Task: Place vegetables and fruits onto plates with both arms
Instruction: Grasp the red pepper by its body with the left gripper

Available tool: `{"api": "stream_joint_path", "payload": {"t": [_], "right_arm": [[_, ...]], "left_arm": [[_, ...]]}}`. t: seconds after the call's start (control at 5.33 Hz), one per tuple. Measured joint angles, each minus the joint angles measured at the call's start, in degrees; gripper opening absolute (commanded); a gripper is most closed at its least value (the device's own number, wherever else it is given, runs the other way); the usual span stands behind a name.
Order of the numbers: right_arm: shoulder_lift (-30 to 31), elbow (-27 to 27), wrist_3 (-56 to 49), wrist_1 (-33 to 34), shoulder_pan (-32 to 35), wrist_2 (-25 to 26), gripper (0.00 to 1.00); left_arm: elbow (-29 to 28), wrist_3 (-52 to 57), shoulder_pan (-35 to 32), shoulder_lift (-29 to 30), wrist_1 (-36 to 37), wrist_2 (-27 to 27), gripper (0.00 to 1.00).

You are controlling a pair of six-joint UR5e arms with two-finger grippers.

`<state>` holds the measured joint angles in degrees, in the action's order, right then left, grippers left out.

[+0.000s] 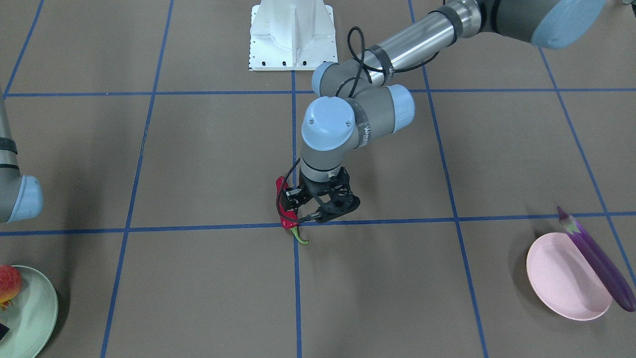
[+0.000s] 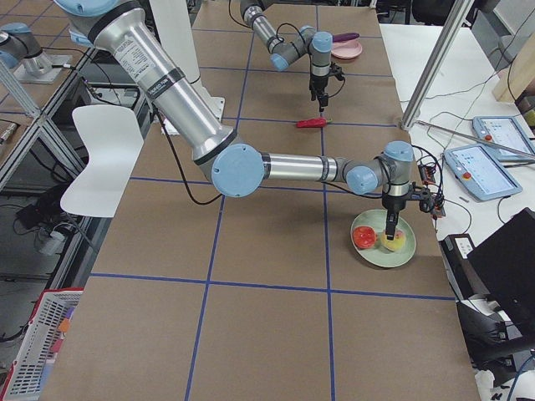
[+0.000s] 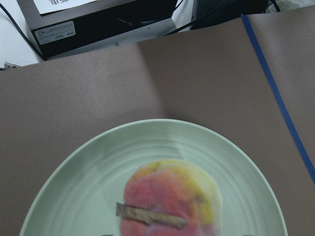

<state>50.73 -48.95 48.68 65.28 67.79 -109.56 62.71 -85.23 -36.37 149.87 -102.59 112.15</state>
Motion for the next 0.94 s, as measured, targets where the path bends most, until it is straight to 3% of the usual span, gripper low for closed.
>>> {"api": "stream_joint_path", "payload": {"t": [0.38, 0.56, 0.75, 0.94], "right_arm": [[4.1, -7.1, -1.2, 0.2, 0.1, -2.0, 1.0], [6.0, -10.0, -1.5, 0.3, 0.2, -3.5, 1.0], [7.4, -12.8, -1.6, 0.5, 0.5, -5.8, 1.0], [9.2, -17.2, -1.7, 2.6, 0.9, -8.0, 1.0]], "left_arm": [[-4.8, 3.5, 2.1, 3.3, -2.6, -4.4, 0.98], [-7.3, 5.6, 2.9, 4.0, -4.4, -6.8, 0.75], [-9.3, 6.3, 3.8, 4.6, -6.4, -8.1, 0.02], [-10.0, 6.4, 4.4, 4.9, -7.2, -8.6, 0.0]]}}
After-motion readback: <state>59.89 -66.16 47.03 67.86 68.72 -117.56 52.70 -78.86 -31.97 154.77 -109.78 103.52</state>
